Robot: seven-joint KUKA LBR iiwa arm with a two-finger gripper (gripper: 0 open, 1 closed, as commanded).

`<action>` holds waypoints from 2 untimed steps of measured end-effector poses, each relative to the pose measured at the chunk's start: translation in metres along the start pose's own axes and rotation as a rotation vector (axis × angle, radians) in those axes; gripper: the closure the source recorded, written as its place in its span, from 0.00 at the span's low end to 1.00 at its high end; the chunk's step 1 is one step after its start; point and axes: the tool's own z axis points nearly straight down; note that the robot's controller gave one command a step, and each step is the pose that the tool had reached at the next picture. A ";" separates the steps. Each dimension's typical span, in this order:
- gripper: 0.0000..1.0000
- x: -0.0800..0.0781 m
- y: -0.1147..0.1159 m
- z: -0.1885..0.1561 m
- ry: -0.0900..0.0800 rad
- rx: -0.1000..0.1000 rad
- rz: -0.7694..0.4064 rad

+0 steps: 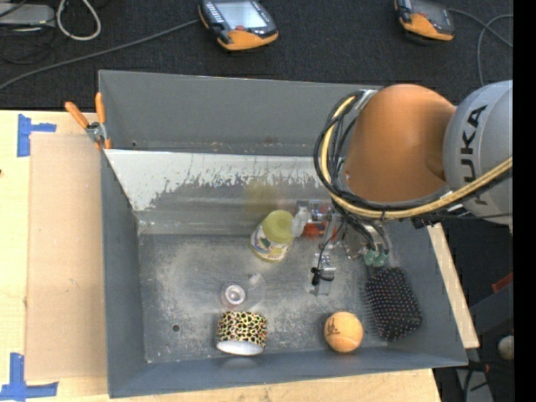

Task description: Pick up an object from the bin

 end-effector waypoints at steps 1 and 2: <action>0.00 -0.001 0.000 -0.003 -0.007 0.000 0.001; 0.00 0.033 0.033 0.082 -0.010 -0.001 0.035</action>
Offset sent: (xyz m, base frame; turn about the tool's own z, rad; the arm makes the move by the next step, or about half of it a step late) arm -0.0658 0.0622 -0.1591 0.0601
